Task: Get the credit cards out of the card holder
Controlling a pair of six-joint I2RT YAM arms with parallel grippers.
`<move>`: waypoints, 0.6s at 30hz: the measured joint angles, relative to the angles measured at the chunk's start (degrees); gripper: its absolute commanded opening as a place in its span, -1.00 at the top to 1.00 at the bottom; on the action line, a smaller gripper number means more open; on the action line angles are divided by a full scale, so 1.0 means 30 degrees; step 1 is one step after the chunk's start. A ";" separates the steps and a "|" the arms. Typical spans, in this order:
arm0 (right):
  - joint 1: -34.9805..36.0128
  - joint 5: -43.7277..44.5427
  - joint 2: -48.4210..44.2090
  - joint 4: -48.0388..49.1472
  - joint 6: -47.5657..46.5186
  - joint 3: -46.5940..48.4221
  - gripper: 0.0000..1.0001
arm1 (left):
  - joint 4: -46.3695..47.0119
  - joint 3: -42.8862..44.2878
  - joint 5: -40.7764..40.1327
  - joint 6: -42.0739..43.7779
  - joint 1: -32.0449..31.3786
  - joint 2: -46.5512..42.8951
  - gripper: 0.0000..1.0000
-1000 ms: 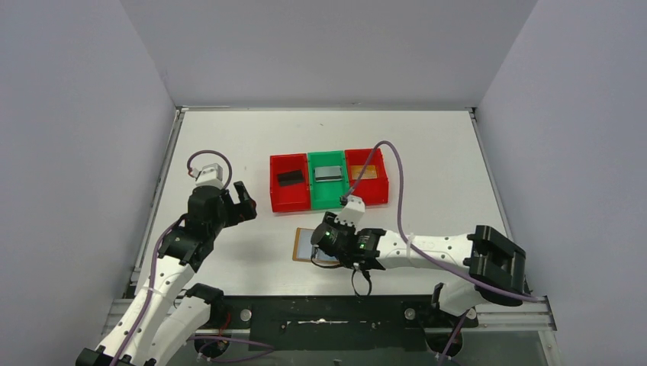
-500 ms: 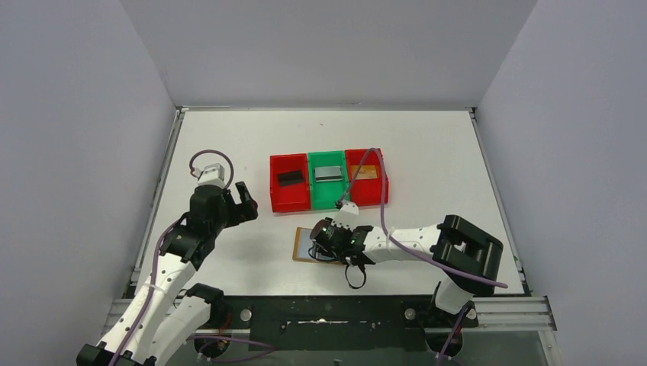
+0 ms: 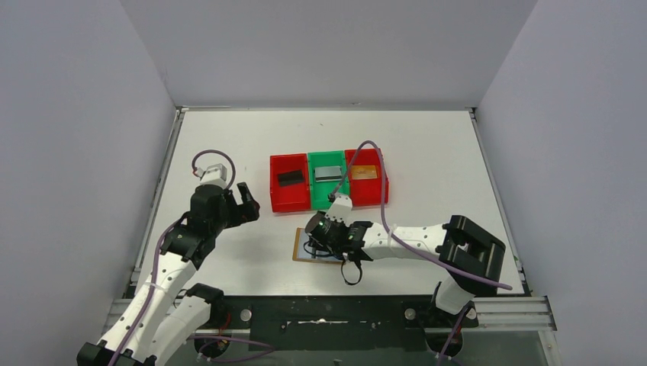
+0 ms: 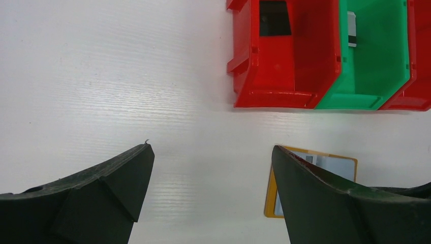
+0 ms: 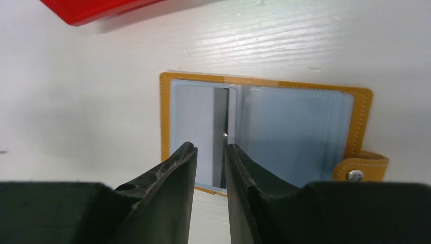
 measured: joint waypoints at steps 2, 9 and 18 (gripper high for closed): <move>0.0000 -0.0240 -0.0029 0.0809 -0.0291 -0.0007 0.40 | 0.0000 0.0000 0.0131 0.0000 0.0000 0.0051 -0.76; -0.0408 -0.1647 0.0102 0.2404 -0.0393 -0.0561 0.41 | 0.0000 0.0000 0.0255 0.0007 0.0000 0.0153 -0.76; -0.0525 -0.1596 0.0058 0.1428 0.0954 -0.1792 0.39 | 0.0015 0.0000 0.0299 0.0036 0.0000 0.0175 -0.75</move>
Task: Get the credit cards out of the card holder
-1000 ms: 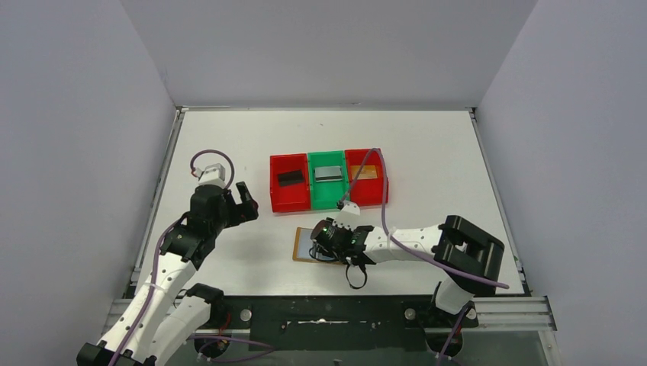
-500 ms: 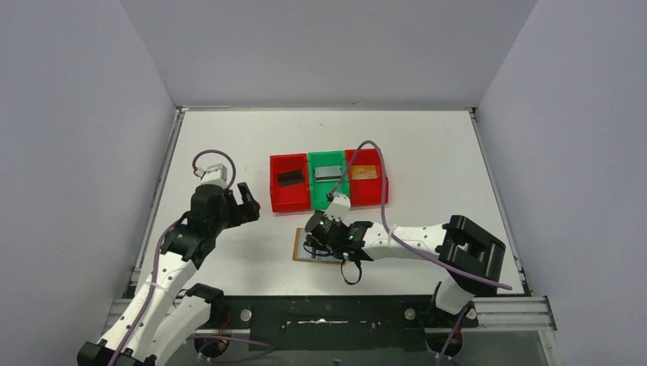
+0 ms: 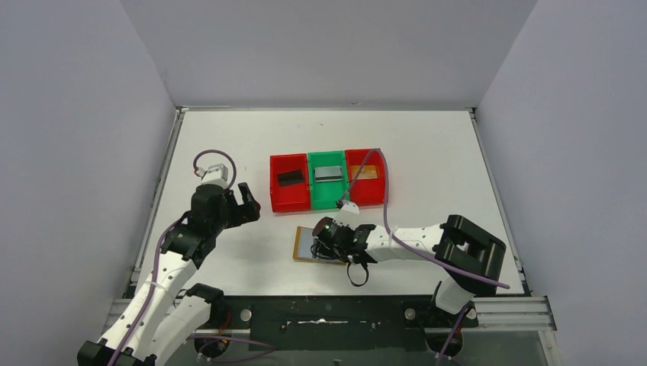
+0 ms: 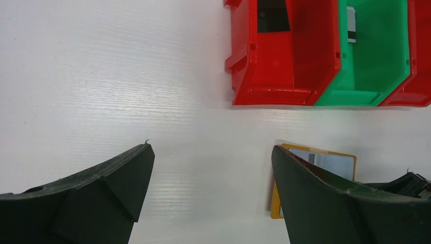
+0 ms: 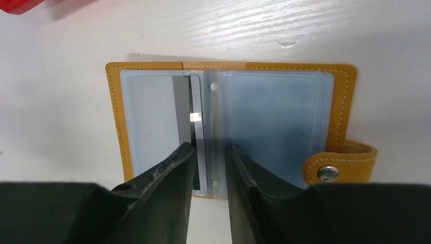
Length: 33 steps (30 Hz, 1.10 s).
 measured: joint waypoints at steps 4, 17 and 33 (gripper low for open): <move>0.0000 0.0204 -0.0102 -0.0321 0.0328 0.0000 0.39 | 0.0036 0.0000 0.0291 0.0051 0.0000 0.0160 -0.70; 0.0000 0.0619 -0.0430 -0.0474 -0.0408 0.0146 0.44 | 0.2419 -0.1064 0.6062 -0.0911 -0.0015 0.0852 0.06; -0.0925 -0.1836 -0.0925 0.3439 -0.0765 -0.1370 0.45 | 0.4495 -0.2601 0.9734 -0.3220 -0.1435 0.3067 0.09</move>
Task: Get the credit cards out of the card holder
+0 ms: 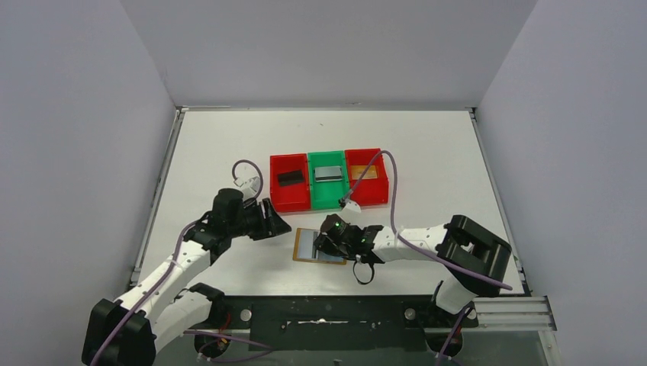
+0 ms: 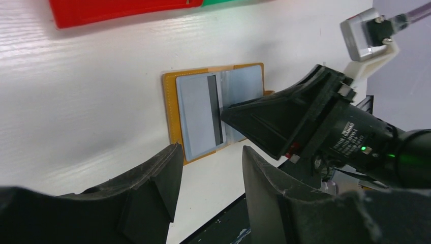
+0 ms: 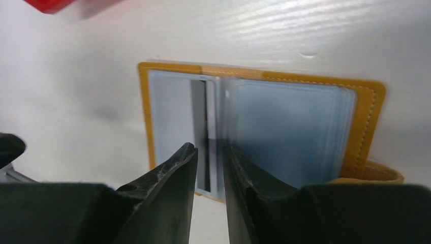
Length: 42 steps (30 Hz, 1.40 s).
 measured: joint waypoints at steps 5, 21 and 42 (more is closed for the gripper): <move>-0.0095 -0.0262 0.0532 0.0444 0.0714 -0.0532 0.45 | 0.0510 0.0000 0.0073 -0.0291 -0.1137 0.0954 0.10; -0.0197 -0.0124 0.0321 0.0918 0.1749 -0.1107 0.51 | 0.2302 -0.0211 -0.0517 -0.0721 -0.3111 0.4386 0.18; -0.0204 -0.0066 0.0299 0.0299 0.1566 -0.0838 0.52 | 0.4102 -0.0466 -0.1071 -0.1173 -0.3869 0.6499 0.41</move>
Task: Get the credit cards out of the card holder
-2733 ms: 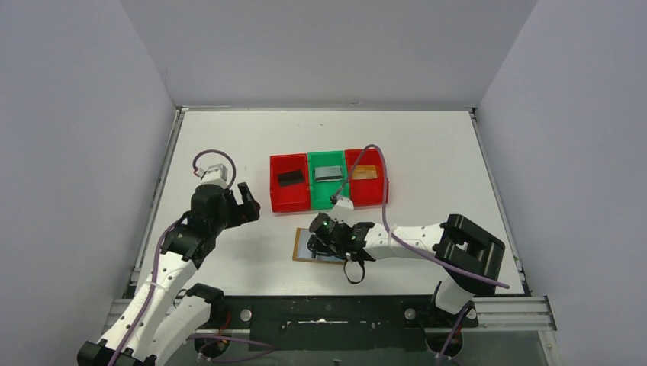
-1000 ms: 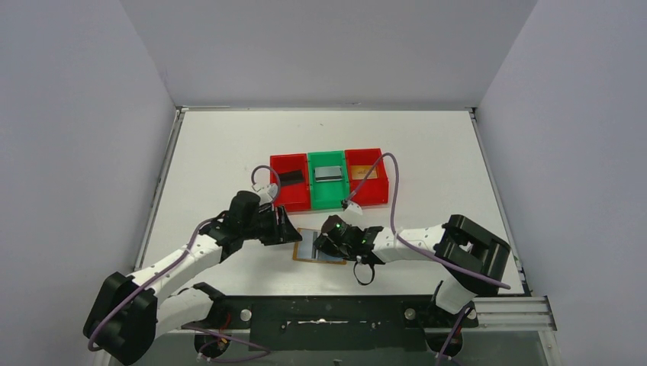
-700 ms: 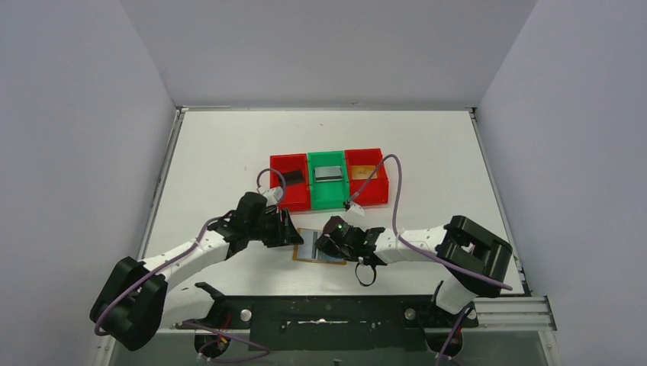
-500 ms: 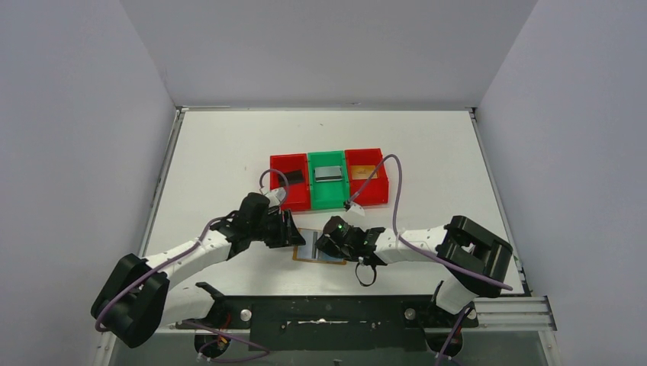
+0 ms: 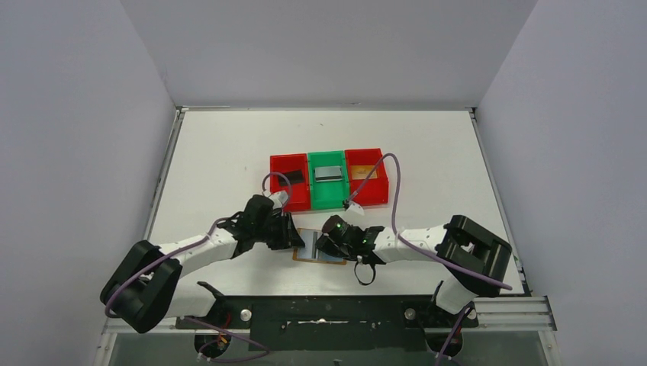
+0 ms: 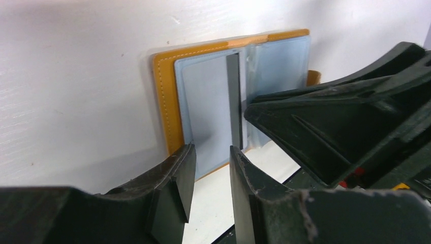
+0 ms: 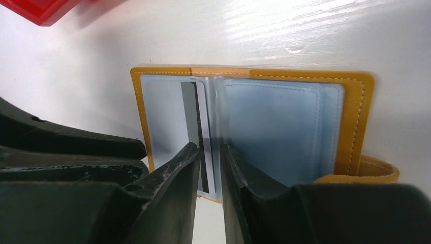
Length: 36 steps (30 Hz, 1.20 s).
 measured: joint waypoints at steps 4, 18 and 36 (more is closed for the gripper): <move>-0.0015 -0.0087 0.0138 -0.0197 -0.0262 0.0240 0.52 | 0.0408 -0.0306 0.0095 -0.0015 -0.0007 0.0947 0.46; -0.0117 -0.0474 0.0656 -0.0211 -0.1086 0.0787 0.80 | 0.0969 -0.0430 -0.0015 -0.0168 -0.0102 0.1486 0.77; -0.0357 -0.0670 -0.1158 0.1872 -0.0423 -0.1530 1.00 | 0.0889 -0.0517 -0.0954 -0.0743 -0.0335 0.1377 1.00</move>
